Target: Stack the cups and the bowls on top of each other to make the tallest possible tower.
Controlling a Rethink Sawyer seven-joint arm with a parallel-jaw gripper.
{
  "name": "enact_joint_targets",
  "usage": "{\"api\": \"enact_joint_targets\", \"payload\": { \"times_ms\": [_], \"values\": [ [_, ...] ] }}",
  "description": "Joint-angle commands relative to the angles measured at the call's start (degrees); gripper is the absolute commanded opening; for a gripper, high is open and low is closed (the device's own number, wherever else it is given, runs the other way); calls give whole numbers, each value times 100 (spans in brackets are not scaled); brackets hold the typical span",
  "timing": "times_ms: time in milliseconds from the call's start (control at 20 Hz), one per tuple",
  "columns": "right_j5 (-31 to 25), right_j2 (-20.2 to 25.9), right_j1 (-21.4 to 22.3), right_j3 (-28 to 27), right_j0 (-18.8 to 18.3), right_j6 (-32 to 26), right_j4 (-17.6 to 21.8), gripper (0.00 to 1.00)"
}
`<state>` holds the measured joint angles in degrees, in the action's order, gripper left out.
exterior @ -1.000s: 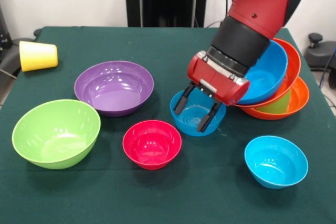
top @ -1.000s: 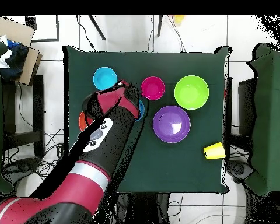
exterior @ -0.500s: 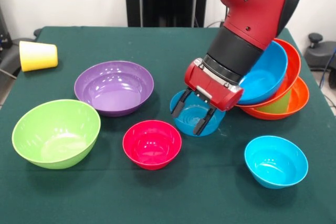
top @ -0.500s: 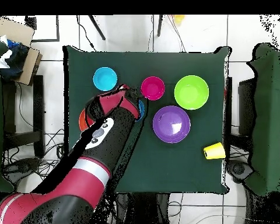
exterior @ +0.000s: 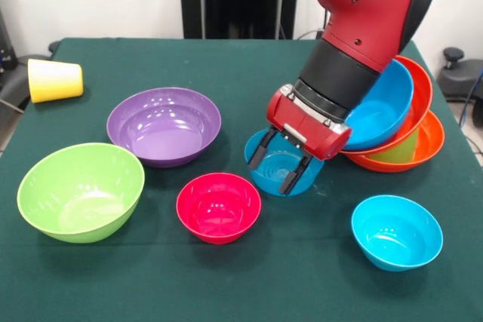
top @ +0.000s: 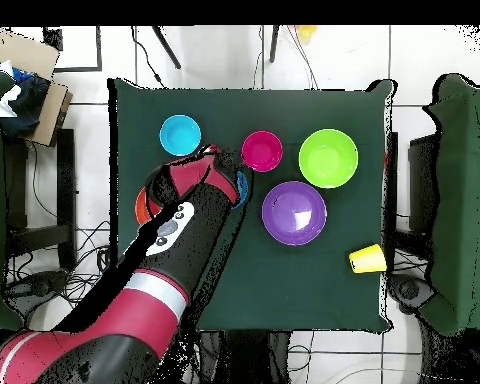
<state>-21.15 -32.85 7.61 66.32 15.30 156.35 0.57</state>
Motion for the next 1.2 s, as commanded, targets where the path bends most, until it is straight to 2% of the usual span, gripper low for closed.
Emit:
{"api": "enact_joint_targets", "payload": {
  "times_ms": [50, 150, 400, 800, 1050, 1200],
  "values": [
    [-490, 353, -58, -191, 185, 1123, -613, 100],
    [-486, 232, -148, -202, 267, 1274, -773, 100],
    [-461, 203, -217, -112, 312, 1157, -1113, 100],
    [-500, 65, -263, -85, 370, 926, -1400, 100],
    [-223, 147, -332, 59, 321, 849, -1512, 100],
    [173, 231, -480, 174, 260, 831, -1544, 100]
  ]
}}
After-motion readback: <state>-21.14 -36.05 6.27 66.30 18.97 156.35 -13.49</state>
